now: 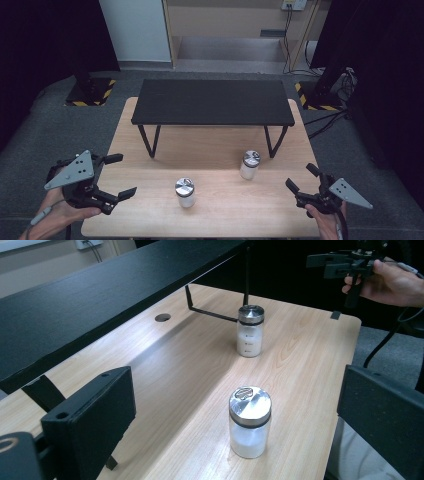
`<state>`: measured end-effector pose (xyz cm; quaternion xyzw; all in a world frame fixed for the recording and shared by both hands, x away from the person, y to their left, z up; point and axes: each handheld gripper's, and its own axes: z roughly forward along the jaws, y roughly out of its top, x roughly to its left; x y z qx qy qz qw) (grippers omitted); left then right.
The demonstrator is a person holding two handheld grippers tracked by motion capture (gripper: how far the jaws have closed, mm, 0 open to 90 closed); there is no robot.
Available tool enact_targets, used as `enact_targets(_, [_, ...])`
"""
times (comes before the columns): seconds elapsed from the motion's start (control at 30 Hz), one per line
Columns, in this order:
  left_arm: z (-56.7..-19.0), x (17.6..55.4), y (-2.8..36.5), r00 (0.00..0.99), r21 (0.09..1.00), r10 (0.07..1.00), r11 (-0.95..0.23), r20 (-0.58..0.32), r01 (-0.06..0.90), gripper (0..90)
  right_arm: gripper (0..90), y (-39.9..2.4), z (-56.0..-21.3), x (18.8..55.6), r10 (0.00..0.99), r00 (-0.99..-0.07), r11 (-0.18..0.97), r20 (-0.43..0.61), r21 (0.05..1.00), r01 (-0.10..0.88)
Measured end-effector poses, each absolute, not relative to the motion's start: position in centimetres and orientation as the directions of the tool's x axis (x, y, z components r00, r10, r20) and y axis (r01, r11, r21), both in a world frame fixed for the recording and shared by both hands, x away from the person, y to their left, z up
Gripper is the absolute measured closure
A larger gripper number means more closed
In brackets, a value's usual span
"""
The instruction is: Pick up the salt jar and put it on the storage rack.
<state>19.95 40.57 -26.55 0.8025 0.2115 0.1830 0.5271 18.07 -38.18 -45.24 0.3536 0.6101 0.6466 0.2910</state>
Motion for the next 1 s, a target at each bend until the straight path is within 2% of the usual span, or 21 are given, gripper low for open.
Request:
enact_targets(0.2, [-26.6,20.5,40.8,0.863,0.925,0.5,-0.355,0.068,0.133,1.3,3.2,-38.2,-45.2,18.1,0.81,-0.578,-0.086,0.1,0.995,0.052])
enact_targets(1.0, [-28.3,21.5,39.4,0.845,0.908,0.534,-0.37,0.033,0.198,1.3,3.7,-38.3,-45.3,18.1,0.808,-0.581,-0.088,0.1,0.995,0.049])
